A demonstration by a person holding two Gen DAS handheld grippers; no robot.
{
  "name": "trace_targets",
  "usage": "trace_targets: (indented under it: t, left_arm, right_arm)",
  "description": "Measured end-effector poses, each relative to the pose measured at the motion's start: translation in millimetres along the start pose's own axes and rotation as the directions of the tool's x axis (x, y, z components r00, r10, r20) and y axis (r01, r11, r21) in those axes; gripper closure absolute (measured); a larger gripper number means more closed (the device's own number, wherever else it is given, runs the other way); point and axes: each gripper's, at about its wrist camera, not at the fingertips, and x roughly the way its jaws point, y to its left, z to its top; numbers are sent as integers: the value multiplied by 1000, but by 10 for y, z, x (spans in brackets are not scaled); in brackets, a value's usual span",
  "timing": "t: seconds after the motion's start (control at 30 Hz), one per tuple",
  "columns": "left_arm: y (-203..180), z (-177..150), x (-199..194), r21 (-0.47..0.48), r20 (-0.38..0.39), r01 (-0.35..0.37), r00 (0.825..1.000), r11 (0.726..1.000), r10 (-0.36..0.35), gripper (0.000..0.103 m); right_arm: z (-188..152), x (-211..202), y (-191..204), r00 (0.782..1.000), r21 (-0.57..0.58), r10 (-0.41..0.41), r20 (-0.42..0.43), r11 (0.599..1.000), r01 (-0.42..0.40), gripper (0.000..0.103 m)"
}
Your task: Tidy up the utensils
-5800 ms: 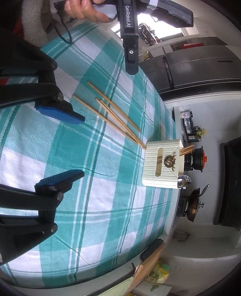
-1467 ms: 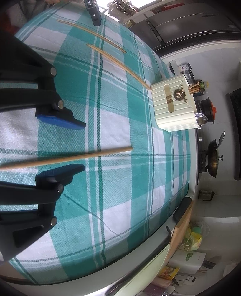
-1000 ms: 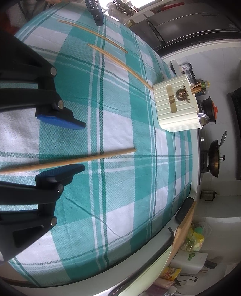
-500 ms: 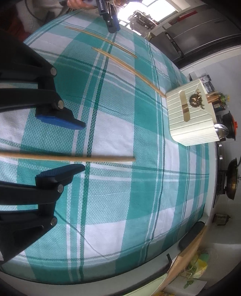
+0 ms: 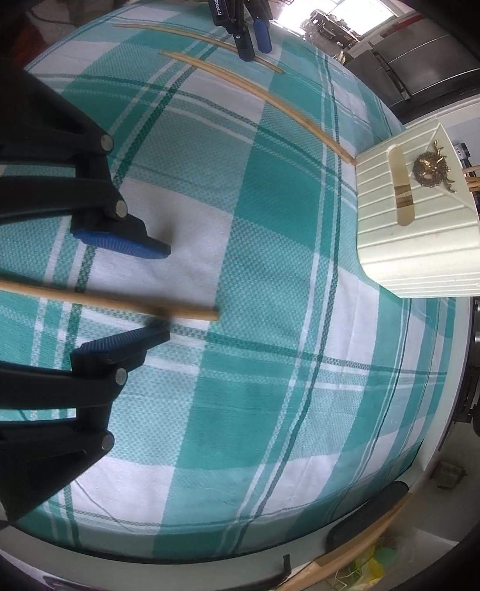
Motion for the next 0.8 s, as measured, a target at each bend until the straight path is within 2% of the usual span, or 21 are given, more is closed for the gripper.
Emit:
trace_targets:
  t: [0.03,0.07,0.1,0.23,0.3,0.37,0.47,0.6,0.7,0.8]
  left_arm:
    - [-36,29,3,10,3,-3,1000,1000,3,75]
    - [-75,53,11,26,14,-27,1000,999,27,88]
    - [-115,69,22,46,26,-51,998,998,50,96]
    - [-69,99,-52,-2,75,-42,996,999,42,98]
    - [-5,96,-274,-40,141,-13,990,999,19,98]
    - [58,70,-580,-68,212,14,977,998,1,98]
    - [127,35,-1077,-93,315,55,949,994,-23,98]
    - [172,-66,-1663,-94,429,112,901,989,-62,98]
    - [160,-128,-1942,-89,488,142,869,986,-81,98]
    - [127,-182,-2107,-88,527,165,845,982,-95,98]
  right_arm:
    - [53,25,-7,1000,5,-3,7,1000,3,83]
    - [98,45,-23,1000,13,-10,11,1000,9,95]
    - [140,58,-37,1000,17,-10,15,1000,10,97]
    - [165,-19,-135,997,69,30,66,997,-35,97]
    - [123,-240,-180,987,103,63,145,992,-79,97]
    - [70,-540,-207,968,120,95,231,985,-125,97]
    - [-20,-1058,-174,931,109,113,348,981,-160,97]
    - [-199,-1709,-75,866,77,114,486,982,-172,97]
    - [-329,-2069,50,814,45,97,573,988,-149,97]
    - [-383,-2297,214,754,18,76,653,993,-116,97]
